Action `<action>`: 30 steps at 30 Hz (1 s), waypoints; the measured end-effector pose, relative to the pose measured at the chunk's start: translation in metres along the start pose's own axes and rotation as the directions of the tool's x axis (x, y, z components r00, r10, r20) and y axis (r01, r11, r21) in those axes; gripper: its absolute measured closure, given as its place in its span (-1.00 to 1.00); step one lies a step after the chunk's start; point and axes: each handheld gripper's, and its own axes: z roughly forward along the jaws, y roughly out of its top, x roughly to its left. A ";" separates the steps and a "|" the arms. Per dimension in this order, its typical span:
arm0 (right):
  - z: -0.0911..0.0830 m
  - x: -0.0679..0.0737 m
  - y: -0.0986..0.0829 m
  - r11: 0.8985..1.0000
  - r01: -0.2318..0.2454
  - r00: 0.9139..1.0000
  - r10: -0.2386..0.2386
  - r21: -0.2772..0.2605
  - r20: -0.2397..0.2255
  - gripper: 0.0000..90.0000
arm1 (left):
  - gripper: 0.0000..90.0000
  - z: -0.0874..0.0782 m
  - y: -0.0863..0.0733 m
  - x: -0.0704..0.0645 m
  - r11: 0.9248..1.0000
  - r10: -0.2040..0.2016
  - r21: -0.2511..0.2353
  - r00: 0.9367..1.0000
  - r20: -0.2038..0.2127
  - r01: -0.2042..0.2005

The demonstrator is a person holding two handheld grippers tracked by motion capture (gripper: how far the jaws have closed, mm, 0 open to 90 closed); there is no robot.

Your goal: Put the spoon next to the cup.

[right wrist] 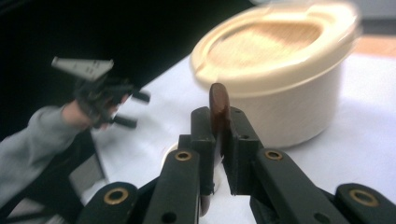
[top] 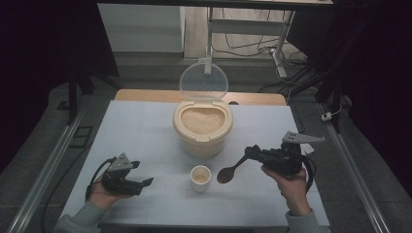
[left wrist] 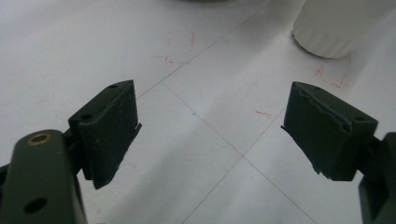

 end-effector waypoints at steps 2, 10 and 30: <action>0.006 0.000 -0.001 0.999 0.000 1.000 0.002 0.052 -0.030 0.85 | -0.60 0.000 0.000 0.000 1.000 0.001 0.001 1.000 0.000 -0.001; 0.037 0.004 -0.007 0.963 0.025 0.992 0.009 0.269 -0.127 0.84 | -0.60 0.001 0.000 -0.001 1.000 0.006 0.007 1.000 0.000 -0.006; 0.084 -0.030 -0.026 0.955 0.030 0.998 -0.045 0.296 0.045 0.55 | -0.60 0.002 0.000 -0.001 1.000 0.009 0.013 1.000 0.003 -0.009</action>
